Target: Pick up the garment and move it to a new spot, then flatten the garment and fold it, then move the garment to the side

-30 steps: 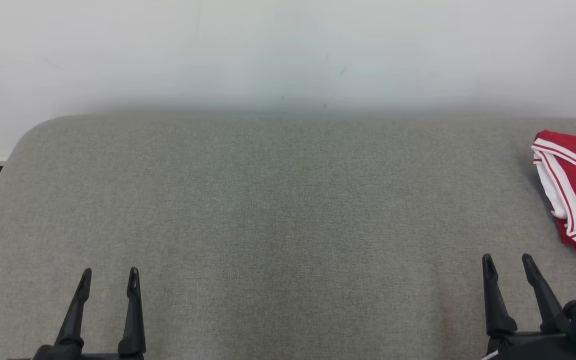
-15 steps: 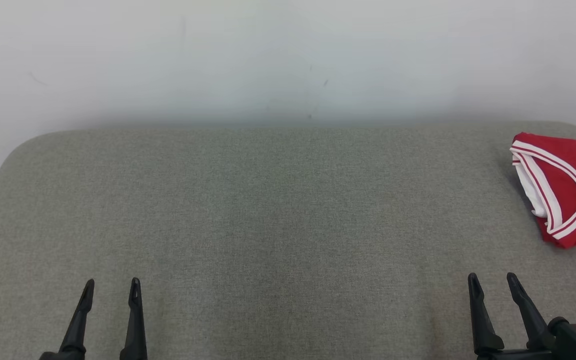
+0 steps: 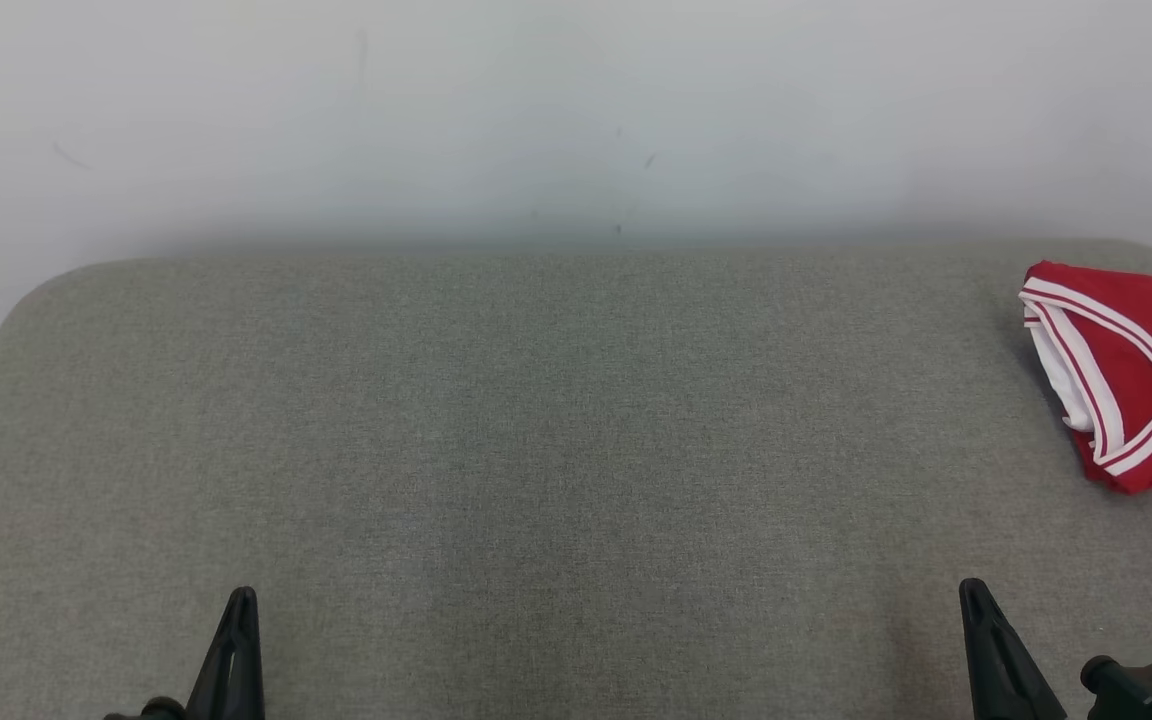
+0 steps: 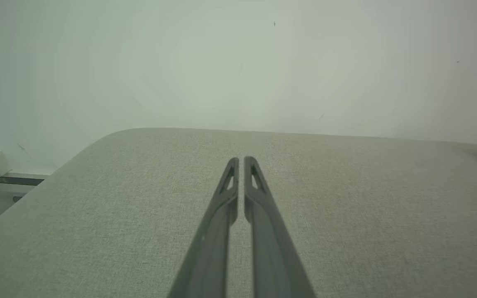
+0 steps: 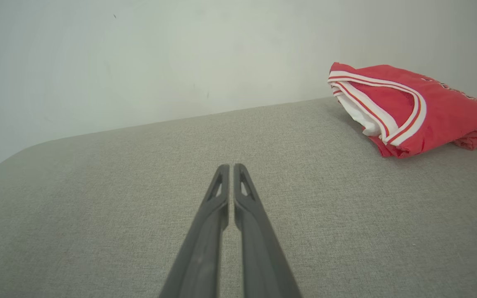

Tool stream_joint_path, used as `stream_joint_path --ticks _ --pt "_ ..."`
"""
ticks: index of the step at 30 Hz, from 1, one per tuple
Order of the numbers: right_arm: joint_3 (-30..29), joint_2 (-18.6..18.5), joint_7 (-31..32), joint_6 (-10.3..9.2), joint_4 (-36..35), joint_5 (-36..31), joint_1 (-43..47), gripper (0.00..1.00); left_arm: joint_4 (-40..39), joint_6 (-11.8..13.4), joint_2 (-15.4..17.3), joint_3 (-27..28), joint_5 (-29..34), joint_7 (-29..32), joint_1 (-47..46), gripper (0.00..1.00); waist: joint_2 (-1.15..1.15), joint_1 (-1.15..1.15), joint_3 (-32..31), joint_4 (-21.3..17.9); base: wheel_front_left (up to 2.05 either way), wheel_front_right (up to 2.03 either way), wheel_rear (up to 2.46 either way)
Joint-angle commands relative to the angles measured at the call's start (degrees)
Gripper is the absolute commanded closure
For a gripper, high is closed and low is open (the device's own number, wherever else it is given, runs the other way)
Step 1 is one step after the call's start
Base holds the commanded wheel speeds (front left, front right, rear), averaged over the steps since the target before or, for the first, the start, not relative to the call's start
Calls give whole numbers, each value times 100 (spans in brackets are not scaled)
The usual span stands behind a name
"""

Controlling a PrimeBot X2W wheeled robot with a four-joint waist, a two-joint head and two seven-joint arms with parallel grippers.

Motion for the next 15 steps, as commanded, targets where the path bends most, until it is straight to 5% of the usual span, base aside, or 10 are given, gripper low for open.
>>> stream_joint_path --ticks 1,15 --pt "-2 0 17 0 -34 207 -40 100 0 -2 1 31 -202 63 -56 100 0 0 -1 -1 0 0 0" --pt "-52 -21 208 -2 194 1700 -300 100 153 -21 -32 120 -1731 449 -236 100 0 0 -6 -12 0 0 0"
